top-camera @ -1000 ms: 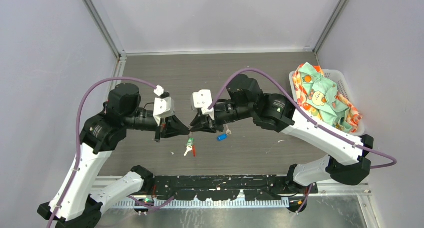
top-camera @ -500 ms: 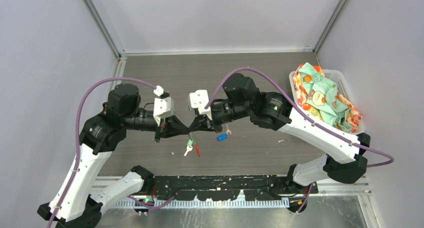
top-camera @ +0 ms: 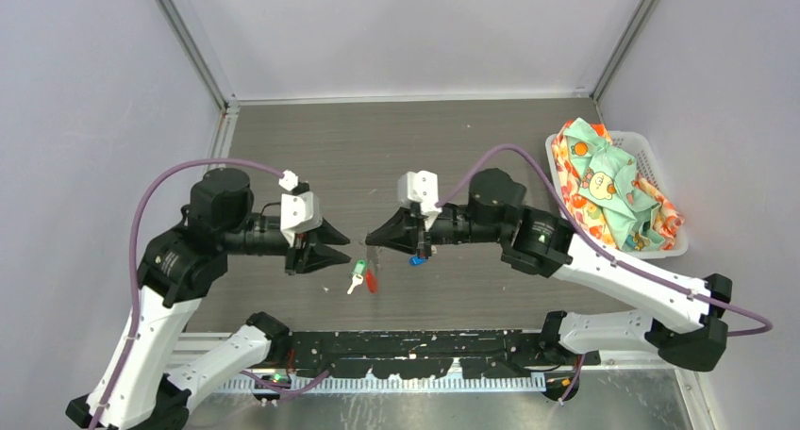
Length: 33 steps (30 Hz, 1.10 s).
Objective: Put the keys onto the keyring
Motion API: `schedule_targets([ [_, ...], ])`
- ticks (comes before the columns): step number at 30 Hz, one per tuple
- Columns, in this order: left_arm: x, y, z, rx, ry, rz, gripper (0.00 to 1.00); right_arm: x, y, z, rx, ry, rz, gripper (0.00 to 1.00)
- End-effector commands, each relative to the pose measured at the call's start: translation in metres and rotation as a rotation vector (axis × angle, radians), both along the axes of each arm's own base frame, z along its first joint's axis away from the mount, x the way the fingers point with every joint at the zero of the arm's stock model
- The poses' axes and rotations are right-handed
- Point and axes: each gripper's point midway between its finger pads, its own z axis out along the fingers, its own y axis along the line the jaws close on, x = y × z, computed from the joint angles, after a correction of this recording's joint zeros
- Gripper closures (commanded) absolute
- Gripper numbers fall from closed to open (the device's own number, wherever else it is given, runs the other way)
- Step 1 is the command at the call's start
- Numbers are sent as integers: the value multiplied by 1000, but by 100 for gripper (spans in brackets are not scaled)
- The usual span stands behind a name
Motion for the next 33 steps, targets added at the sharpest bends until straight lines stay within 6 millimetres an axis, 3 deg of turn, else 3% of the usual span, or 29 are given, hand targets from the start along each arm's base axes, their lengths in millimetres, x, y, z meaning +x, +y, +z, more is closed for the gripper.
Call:
schedule_targets([
  [1,5,6,-5,9,-52,48,66,-3,-13,85,369,-23,-40,99],
  [14,6,-21,30,-189,68,8,69,-6,-17,83,528,58,-36,99],
  [30,-3,-19,45,-248,62,-2,65,-19,-11,75,516,94,50,99],
  [33,-8,-18,47,-260,42,-20,69,-21,-10,73,506,102,66,99],
])
